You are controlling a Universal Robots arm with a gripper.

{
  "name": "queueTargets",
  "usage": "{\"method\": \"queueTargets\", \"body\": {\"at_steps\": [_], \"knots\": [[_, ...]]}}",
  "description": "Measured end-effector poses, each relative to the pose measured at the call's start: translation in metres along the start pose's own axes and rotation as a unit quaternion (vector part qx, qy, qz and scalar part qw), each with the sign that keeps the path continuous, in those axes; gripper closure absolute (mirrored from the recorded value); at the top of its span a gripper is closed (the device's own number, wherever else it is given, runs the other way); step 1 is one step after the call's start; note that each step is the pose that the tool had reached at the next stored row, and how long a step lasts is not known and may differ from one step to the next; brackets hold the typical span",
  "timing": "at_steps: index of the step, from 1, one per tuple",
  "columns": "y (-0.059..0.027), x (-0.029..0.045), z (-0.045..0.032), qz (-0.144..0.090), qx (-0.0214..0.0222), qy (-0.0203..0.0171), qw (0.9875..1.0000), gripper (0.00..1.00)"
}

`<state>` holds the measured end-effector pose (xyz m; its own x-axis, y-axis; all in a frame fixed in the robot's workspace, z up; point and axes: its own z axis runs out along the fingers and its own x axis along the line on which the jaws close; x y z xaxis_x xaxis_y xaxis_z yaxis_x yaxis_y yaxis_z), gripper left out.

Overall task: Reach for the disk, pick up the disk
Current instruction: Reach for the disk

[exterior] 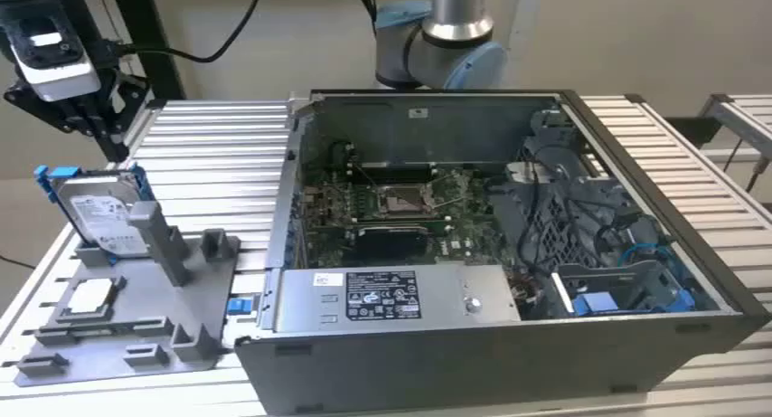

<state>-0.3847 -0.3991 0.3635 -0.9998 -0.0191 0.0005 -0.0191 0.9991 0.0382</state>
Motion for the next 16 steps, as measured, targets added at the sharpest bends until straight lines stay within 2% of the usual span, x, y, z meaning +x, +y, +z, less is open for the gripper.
{"method": "queueTargets", "body": {"at_steps": [13, 16], "knots": [[0.0001, 0.0000, 0.0000, 0.000, 0.0000, 0.0000, 1.0000, 1.00], [0.0033, 0.0006, 0.0002, 0.000, 0.0000, 0.0000, 1.0000, 1.00]]}}
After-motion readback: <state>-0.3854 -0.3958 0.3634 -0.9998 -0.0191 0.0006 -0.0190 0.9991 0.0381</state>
